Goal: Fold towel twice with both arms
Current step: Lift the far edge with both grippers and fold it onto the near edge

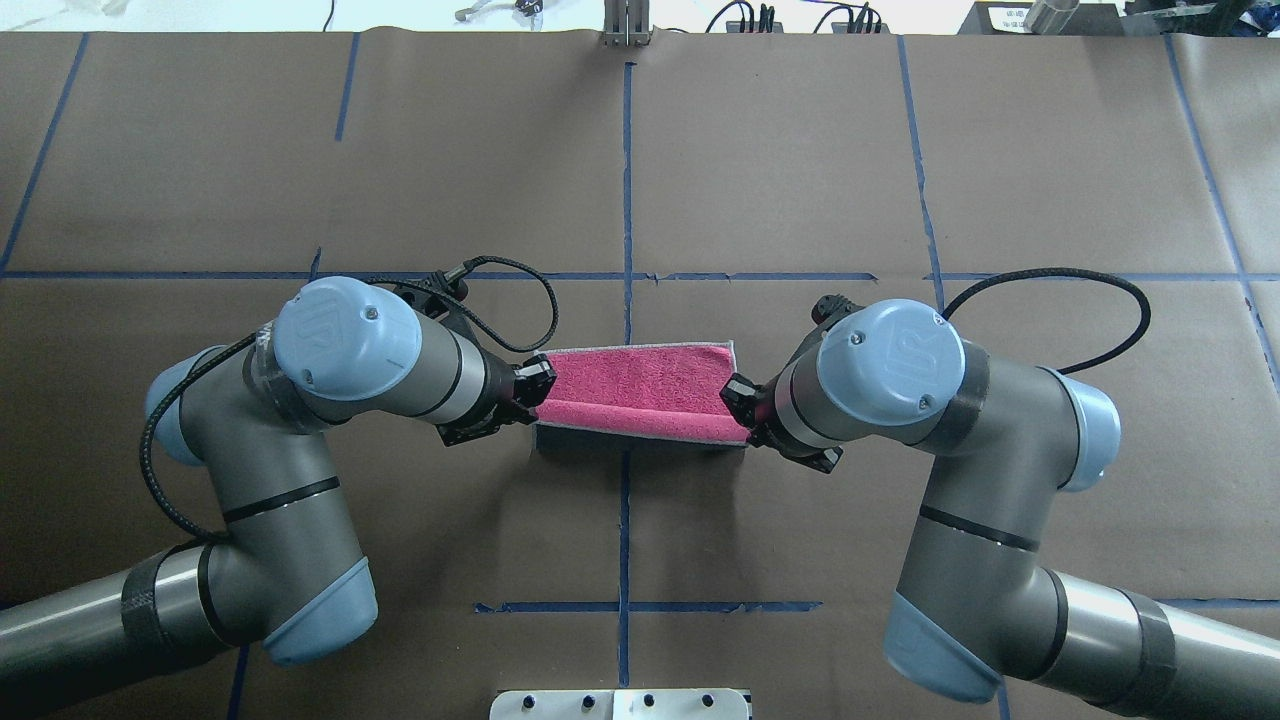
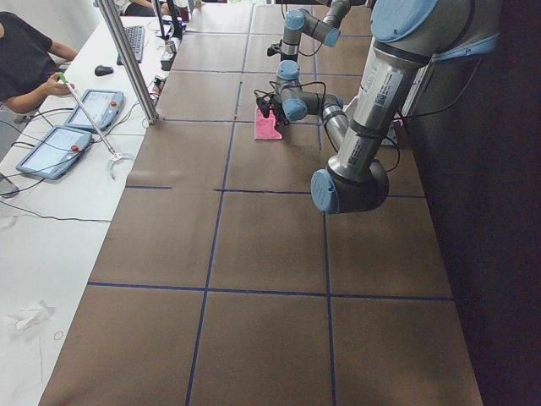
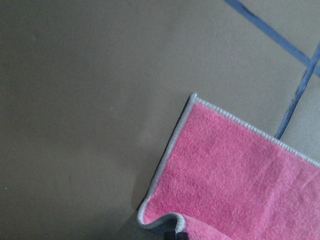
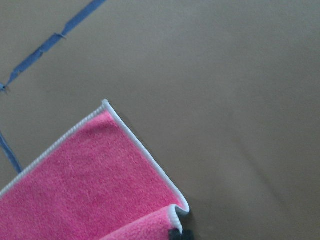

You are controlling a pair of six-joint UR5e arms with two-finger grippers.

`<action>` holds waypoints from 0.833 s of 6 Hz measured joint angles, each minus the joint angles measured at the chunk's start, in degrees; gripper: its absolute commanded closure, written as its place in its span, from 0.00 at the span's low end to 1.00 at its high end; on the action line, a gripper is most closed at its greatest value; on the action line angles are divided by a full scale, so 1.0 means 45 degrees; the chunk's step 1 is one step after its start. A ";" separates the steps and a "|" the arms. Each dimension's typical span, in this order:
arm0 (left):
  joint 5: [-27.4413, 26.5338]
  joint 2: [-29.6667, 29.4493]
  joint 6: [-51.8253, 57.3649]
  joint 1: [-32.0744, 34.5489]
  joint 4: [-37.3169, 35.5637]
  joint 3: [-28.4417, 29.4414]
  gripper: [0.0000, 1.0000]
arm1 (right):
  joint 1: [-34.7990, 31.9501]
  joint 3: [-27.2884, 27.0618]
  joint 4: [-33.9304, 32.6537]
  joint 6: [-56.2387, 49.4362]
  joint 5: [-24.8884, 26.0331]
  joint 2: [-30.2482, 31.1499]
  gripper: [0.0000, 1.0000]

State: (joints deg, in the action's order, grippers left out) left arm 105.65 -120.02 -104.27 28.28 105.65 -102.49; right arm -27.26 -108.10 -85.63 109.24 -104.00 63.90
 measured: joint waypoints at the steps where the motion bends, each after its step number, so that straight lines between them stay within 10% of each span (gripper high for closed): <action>1: -0.0008 -0.0157 -0.0002 0.0131 0.0016 0.0306 1.00 | -0.0401 0.0818 0.0036 -0.0062 -0.0139 -0.0618 0.98; 5: -0.0055 -0.0515 0.0082 0.0244 0.0212 0.1416 0.92 | -0.0963 0.2748 0.0095 -0.0255 -0.0407 -0.1706 0.84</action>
State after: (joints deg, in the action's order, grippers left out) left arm 105.40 -122.34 -103.91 29.38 106.60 -96.12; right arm -31.60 -95.74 -85.20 108.10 -105.83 56.22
